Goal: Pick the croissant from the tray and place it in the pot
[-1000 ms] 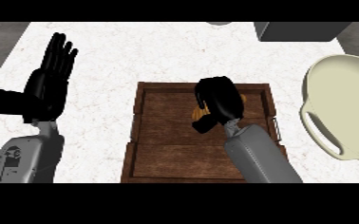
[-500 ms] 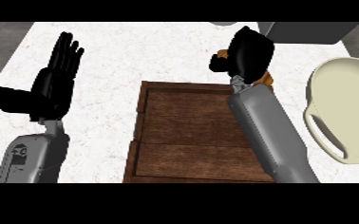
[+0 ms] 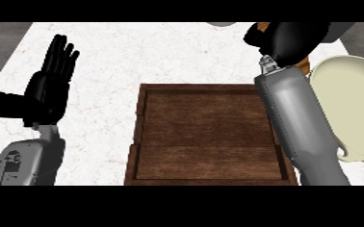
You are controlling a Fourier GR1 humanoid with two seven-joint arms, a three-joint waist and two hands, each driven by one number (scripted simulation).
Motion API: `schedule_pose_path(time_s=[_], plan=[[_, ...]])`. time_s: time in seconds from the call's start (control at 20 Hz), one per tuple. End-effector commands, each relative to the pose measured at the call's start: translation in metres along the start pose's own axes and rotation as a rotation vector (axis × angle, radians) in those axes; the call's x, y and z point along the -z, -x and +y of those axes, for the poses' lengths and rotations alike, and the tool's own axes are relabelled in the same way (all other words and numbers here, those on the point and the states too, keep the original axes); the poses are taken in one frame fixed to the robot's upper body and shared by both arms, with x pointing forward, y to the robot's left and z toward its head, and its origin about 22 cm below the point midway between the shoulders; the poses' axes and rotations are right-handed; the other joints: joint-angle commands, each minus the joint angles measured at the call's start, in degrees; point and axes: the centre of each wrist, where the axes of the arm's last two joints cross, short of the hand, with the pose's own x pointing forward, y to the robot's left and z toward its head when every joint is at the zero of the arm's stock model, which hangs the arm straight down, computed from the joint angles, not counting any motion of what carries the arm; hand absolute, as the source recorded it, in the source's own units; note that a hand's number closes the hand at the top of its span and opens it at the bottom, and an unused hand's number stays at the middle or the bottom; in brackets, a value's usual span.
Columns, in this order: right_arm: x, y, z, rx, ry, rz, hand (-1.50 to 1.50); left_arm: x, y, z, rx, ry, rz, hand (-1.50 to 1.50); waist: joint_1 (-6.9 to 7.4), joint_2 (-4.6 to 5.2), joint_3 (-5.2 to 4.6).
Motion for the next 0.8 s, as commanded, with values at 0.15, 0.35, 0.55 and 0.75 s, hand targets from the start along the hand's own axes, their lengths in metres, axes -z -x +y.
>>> schedule_pose_path(time_s=[0.15, 0.35, 0.55, 0.75], plan=[[0.034, 0.056, -0.02, -0.053, -0.026, 0.202, 1.5, 0.006, -0.002, 0.012, 0.019, -0.032, 0.002, 0.0, -1.44, -0.26, 0.04], [0.038, 0.118, -0.012, -0.112, -0.036, 0.226, 1.5, -0.011, -0.005, 0.003, 0.007, -0.015, 0.01, 0.0, -1.04, -0.3, 0.08], [0.062, 0.178, -0.017, -0.039, 0.029, 0.24, 1.5, -0.007, 0.013, 0.003, 0.003, -0.034, -0.01, 0.0, -1.05, 0.07, 0.08], [0.058, 0.214, -0.019, -0.029, -0.008, 0.244, 1.5, -0.004, 0.011, -0.018, -0.003, 0.006, -0.017, 0.0, -0.61, 0.1, 0.07]])
